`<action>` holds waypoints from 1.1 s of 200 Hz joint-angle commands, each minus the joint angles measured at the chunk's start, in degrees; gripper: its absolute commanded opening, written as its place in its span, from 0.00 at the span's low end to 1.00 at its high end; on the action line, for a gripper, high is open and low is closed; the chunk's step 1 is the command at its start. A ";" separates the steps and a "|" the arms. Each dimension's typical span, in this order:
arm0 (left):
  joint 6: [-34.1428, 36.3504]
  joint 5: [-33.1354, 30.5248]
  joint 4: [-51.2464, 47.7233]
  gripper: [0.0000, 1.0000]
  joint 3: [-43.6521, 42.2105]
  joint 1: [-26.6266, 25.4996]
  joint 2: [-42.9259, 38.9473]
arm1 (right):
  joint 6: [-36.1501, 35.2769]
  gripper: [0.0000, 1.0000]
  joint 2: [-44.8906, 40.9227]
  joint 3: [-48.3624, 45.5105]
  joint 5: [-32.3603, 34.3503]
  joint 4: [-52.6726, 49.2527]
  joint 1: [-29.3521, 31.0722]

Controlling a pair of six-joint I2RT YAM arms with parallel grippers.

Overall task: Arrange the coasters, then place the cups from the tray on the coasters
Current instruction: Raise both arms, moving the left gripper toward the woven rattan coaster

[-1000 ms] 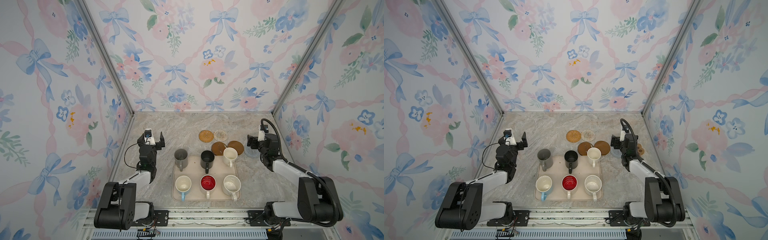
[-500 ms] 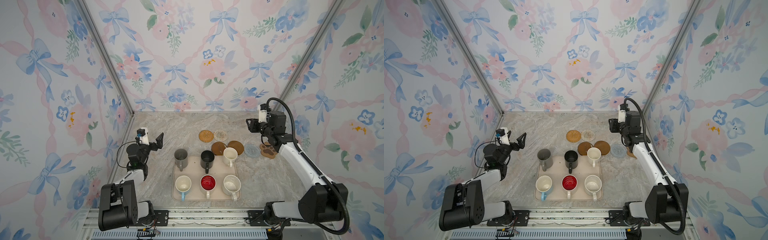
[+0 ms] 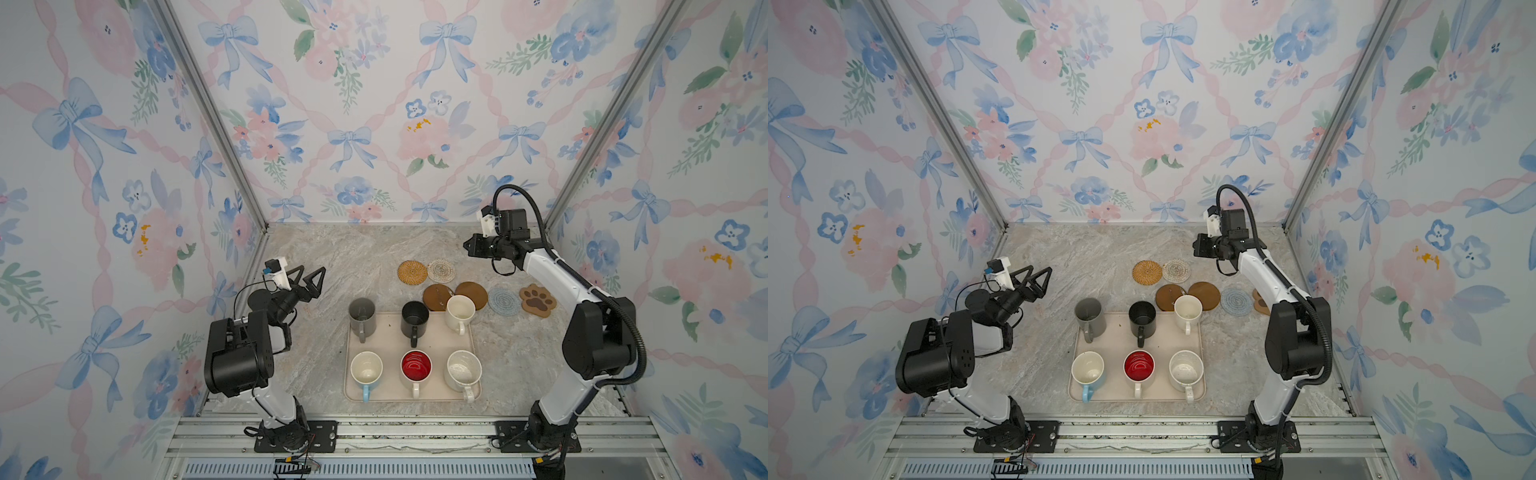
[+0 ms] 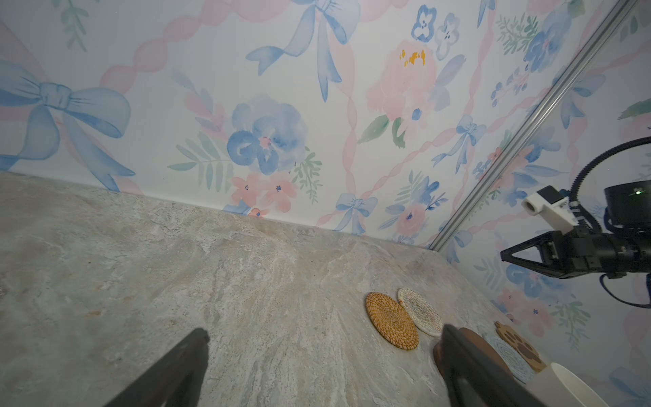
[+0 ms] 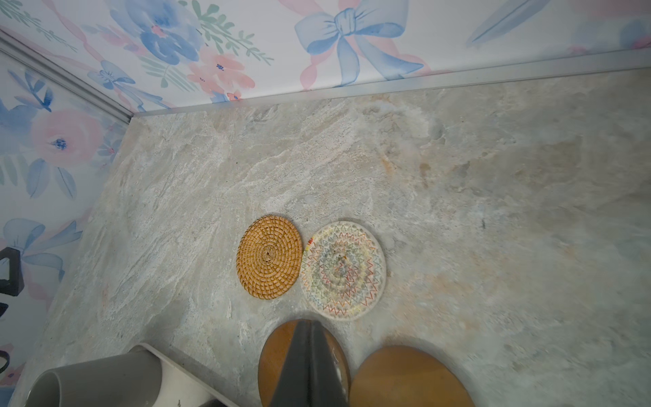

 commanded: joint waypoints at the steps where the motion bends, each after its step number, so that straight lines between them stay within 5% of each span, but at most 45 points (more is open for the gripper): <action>1: -4.77 2.62 8.08 0.98 0.38 0.21 0.47 | 1.09 0.00 3.74 3.97 -1.53 -4.66 1.52; 77: 6.59 -7.94 -8.38 0.98 -0.25 -1.80 -6.54 | 1.43 0.00 7.30 5.57 2.94 -6.43 2.38; 128: 24.18 -36.89 -42.41 0.98 5.87 -15.85 -20.32 | 1.36 0.00 8.20 9.34 3.26 -12.14 1.02; 191: 24.96 -47.67 -74.89 0.91 33.43 -32.70 -15.66 | 4.34 0.00 10.27 13.20 0.86 -13.47 0.84; 220: 24.86 -40.55 -87.33 0.86 47.33 -37.91 -6.90 | 5.49 0.00 10.80 12.97 -1.50 -12.41 0.93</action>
